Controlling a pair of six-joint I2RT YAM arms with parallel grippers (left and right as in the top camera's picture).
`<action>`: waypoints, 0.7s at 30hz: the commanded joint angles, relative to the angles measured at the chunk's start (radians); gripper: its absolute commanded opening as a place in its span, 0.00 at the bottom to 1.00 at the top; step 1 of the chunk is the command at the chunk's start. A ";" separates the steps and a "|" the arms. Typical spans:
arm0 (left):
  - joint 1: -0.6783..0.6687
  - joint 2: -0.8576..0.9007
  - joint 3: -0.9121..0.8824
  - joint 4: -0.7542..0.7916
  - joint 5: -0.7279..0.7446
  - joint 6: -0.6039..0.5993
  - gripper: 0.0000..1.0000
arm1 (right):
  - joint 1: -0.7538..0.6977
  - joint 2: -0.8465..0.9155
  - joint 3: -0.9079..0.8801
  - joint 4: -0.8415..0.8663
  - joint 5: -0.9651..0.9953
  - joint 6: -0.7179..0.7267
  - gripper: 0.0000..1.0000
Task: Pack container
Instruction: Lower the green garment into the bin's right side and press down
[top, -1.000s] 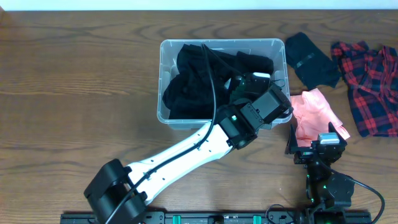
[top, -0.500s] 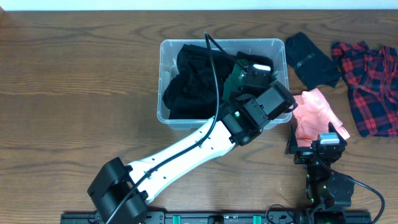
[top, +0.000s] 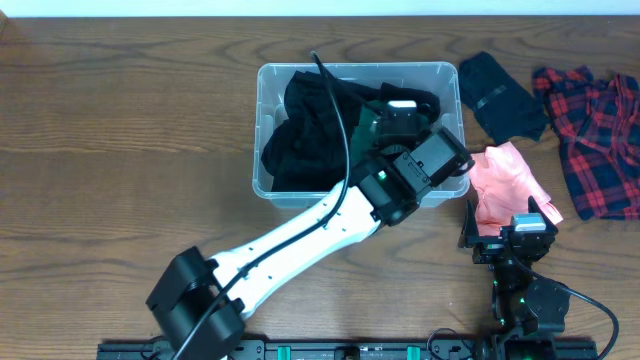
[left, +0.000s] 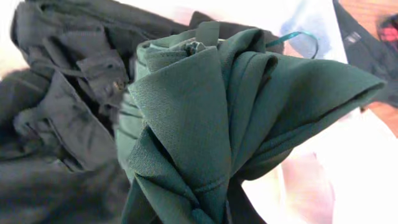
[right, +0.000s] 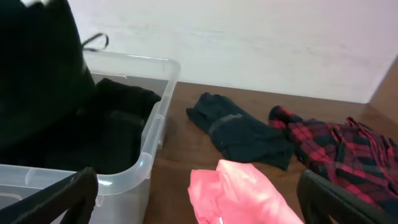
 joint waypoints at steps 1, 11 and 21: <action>0.007 0.041 0.025 0.019 -0.001 -0.062 0.06 | -0.002 -0.006 -0.002 -0.003 -0.003 -0.009 0.99; 0.011 0.103 0.025 0.083 0.153 -0.062 0.06 | -0.002 -0.006 -0.002 -0.003 -0.003 -0.009 0.99; 0.011 0.103 0.025 0.082 0.247 -0.016 0.50 | -0.002 -0.006 -0.002 -0.003 -0.003 -0.009 0.99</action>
